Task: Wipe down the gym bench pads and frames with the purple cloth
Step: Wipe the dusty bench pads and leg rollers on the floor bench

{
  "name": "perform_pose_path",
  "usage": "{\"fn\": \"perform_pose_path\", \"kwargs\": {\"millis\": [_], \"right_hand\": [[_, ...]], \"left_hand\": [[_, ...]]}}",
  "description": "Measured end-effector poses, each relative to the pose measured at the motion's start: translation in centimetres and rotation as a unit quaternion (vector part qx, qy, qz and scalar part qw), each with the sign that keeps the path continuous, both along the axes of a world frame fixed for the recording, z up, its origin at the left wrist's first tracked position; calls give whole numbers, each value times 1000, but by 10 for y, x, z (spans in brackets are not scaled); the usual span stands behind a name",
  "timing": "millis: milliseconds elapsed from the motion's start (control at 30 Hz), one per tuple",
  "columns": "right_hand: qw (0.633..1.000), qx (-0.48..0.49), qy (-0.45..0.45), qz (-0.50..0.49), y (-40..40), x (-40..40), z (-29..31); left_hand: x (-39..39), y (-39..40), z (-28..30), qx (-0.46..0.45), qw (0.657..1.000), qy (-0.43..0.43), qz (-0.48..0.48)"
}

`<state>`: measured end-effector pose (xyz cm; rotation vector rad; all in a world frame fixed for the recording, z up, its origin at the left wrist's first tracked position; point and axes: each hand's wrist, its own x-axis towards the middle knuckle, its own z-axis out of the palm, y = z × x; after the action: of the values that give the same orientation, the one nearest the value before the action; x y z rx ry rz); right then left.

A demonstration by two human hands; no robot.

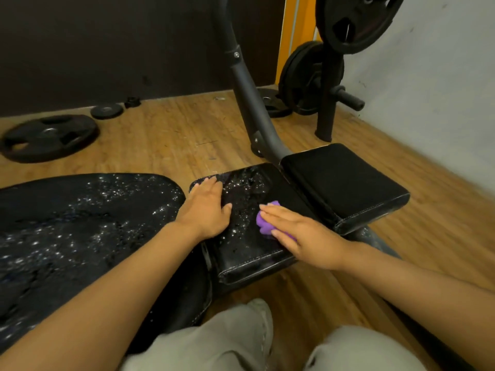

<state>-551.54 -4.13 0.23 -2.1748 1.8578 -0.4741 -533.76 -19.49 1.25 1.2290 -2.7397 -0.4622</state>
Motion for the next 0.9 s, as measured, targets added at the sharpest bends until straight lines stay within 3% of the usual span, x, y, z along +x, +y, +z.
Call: {"fn": "perform_pose_path", "kwargs": {"millis": [267, 367, 633, 767, 900], "right_hand": [[979, 21, 5, -203, -155, -9, 1], [984, 18, 11, -179, -149, -10, -1], [999, 35, 1, -27, 9, -21, 7], [999, 14, 9, -42, -49, -31, 5], [980, 1, 1, -200, -151, -38, -5]], "left_hand": [[15, 13, -4, 40, 999, 19, 9], [16, 12, -7, 53, 997, 39, 28], [11, 12, -8, 74, 995, 57, 42], [10, 12, -8, 70, 995, 65, 41], [14, 17, -9, 70, 994, 79, 40]]}}
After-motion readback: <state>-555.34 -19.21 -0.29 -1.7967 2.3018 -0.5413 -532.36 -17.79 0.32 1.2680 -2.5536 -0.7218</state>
